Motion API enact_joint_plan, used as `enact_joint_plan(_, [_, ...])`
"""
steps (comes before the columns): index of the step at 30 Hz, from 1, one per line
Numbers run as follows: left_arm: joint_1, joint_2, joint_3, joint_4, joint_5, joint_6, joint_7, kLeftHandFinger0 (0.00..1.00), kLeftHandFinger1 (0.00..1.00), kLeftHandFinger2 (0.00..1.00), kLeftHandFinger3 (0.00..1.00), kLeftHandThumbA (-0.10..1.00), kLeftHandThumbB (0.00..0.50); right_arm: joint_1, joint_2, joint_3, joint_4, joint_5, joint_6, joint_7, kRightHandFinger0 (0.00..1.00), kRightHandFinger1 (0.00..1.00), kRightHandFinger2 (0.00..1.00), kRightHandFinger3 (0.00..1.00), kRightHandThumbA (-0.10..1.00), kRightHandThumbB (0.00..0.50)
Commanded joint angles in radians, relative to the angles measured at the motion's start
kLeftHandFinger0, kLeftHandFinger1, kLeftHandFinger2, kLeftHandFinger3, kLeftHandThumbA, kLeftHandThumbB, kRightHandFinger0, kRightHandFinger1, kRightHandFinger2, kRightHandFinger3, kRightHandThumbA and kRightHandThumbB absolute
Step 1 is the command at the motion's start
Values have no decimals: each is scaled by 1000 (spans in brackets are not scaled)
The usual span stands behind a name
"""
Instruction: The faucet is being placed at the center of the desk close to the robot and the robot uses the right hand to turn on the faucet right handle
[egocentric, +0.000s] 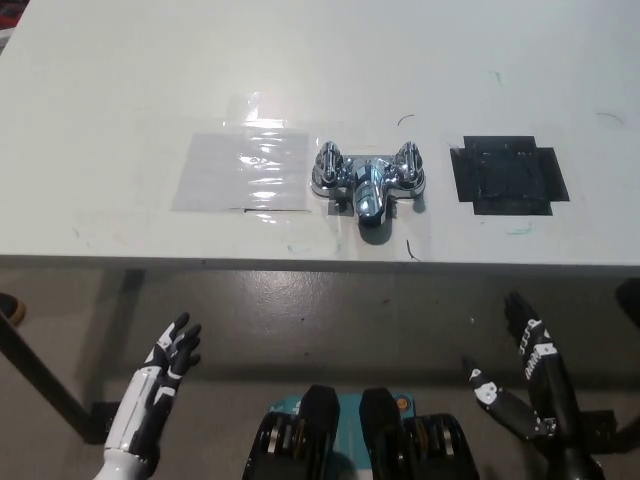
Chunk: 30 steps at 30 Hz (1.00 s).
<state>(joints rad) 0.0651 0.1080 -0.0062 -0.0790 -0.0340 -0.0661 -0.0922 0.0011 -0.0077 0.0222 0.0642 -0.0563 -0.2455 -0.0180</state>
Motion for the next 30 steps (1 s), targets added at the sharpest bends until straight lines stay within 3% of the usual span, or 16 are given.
enact_joint_plan(1, [-16,-11,-11,-54,-20,-33,-14,1000,1000,1000,1000,892,144,-34,20,-17,-68,26,-62,-18,1000,1000,1000,1000,726,94])
enact_joint_plan(3, [-16,-16,-16,-60,-18,-29,-16,1000,1000,1000,1000,901,139,-37,21,-22,-102,49,-50,-9,1000,1000,1000,1000,680,75])
enact_joint_plan(5, [-15,-25,-22,-67,1,-28,-7,1000,1000,1000,1000,896,123,-48,19,-33,-170,80,-8,-5,1000,1000,1000,1000,657,90])
enact_joint_plan(11, [-15,-39,-27,-70,-10,-35,-10,1000,1000,1000,1000,881,103,-144,8,-81,-305,76,78,-31,1000,1000,1000,1000,706,96])
enact_joint_plan(14, [-20,-41,-29,-71,-5,-29,-7,1000,1000,1000,1000,889,107,-221,-10,-108,-371,37,207,-42,1000,1000,1000,1000,789,164])
enact_joint_plan(15, [-21,-41,-30,-69,-6,-30,-7,1000,1000,1000,1000,890,104,-244,-15,-116,-386,23,247,-45,1000,1000,1000,1000,807,164])
enact_joint_plan(18, [-20,-41,-30,-67,-7,-26,-7,1000,1000,1000,1000,891,104,-351,-87,-117,-422,-46,388,-10,1000,1000,1000,1000,954,150])
enact_joint_plan(24, [-11,-40,-30,-61,3,-36,-1,1000,1000,1000,1000,901,111,-596,-216,-79,-386,-59,680,69,1000,1000,1000,1000,994,219])
enact_joint_plan(28, [-7,-40,-29,-64,6,-37,1,1000,1000,1000,1000,903,111,-754,-280,-27,-269,-74,716,206,1000,1000,1000,1000,1000,262])
enact_joint_plan(30, [-8,-40,-26,-61,-1,-39,0,1000,1000,1000,1000,899,112,-843,-306,13,-186,-115,716,292,1000,1000,1000,1000,1000,252])
